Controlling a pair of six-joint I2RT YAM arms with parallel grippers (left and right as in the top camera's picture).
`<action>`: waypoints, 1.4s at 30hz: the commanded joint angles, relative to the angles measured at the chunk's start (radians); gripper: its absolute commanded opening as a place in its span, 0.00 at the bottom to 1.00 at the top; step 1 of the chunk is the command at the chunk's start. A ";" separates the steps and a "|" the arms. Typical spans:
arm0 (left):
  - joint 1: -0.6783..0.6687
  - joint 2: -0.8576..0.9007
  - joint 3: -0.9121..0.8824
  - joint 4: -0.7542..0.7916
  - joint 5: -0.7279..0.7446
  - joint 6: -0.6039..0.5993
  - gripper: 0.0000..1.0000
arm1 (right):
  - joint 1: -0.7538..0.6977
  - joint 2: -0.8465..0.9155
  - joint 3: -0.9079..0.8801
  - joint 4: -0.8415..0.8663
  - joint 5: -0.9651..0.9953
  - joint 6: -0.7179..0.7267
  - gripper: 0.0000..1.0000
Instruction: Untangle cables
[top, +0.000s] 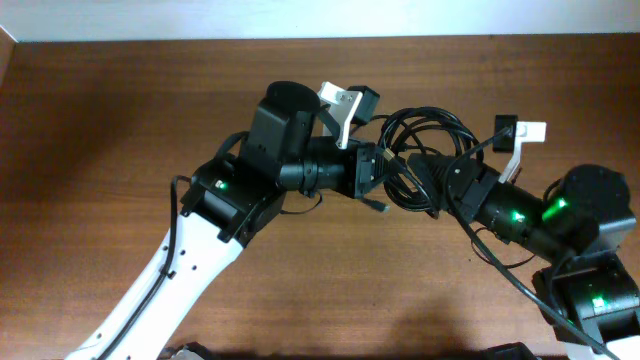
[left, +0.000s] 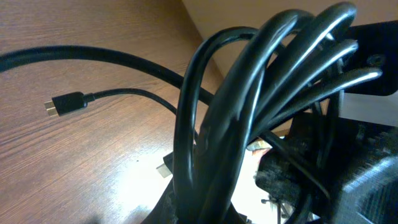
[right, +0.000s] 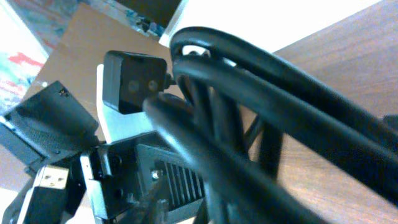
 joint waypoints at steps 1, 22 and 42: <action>0.012 0.004 0.006 -0.004 0.002 0.026 0.00 | 0.002 0.016 0.013 -0.012 -0.005 -0.018 0.38; 0.264 0.003 0.006 -0.163 0.156 0.031 0.00 | 0.001 0.019 0.013 -0.149 0.147 -0.248 0.68; 0.249 0.003 0.006 -0.191 0.260 0.031 0.00 | 0.002 0.074 0.013 -0.216 0.248 -0.333 0.68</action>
